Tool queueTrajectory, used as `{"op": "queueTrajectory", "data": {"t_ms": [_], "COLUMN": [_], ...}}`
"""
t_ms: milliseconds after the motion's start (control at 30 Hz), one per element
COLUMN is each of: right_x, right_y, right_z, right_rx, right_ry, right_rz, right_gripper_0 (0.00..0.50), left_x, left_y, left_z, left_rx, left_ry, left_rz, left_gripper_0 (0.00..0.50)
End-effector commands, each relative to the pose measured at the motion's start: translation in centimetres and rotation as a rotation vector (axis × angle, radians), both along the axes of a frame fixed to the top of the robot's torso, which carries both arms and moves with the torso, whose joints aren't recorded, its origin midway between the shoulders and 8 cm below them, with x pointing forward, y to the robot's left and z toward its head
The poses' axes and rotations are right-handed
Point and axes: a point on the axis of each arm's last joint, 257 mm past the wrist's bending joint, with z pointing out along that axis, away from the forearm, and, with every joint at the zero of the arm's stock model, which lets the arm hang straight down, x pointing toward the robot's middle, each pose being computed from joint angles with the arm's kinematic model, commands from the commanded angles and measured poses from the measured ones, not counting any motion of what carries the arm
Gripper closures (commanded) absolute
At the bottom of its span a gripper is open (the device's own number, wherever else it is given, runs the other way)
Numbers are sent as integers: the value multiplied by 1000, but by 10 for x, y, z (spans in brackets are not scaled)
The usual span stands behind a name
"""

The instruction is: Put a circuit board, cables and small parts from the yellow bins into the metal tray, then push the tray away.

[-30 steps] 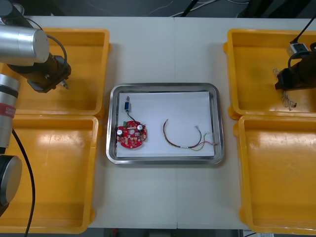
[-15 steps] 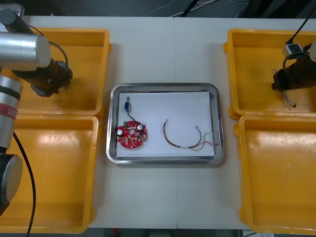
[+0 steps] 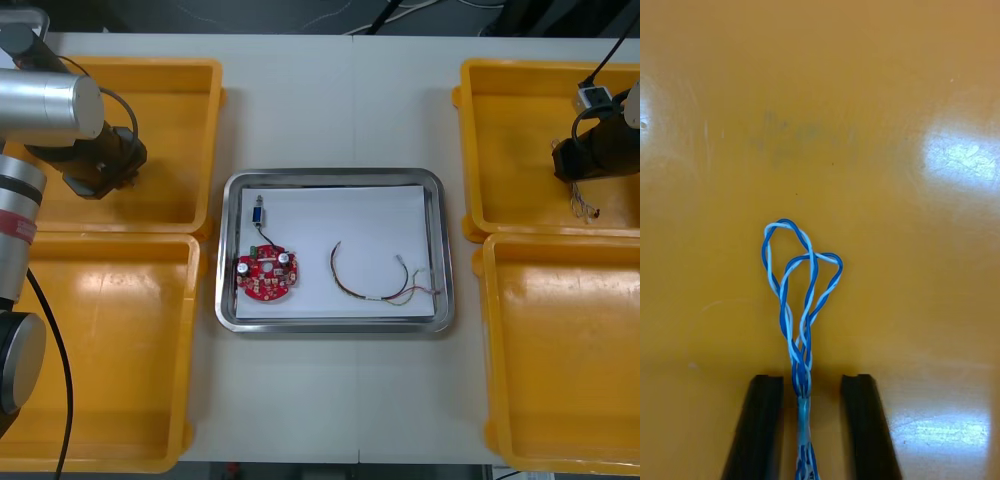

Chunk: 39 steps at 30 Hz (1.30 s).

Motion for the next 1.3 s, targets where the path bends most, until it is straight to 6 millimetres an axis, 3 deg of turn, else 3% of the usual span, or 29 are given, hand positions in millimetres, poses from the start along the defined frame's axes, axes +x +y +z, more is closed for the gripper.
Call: {"op": "queueTrajectory", "data": {"t_ms": [33,367,800,967,1300], "right_x": [-5,-4,-10,-16,-32], "right_y": [13,14,17,14,14], "right_z": [-22,-18,50,74,111], "right_rx": [-18,-28,-75,-83,-73], "right_ry": [42,36,16,6,-4], "right_rz": [39,55,115,118,126], "right_gripper_0": [500,500,500,500,500], "left_x": [15,12,-31,-44,-72], "left_y": [-18,-16,-21,-24,-50], "left_z": [22,32,89,94,102], "left_rx": [25,44,115,167,187], "left_ry": [-42,-43,16,60,93], "left_rz": [-70,-72,-155,-269,-502], "left_gripper_0": [500,500,500,500,500]}}
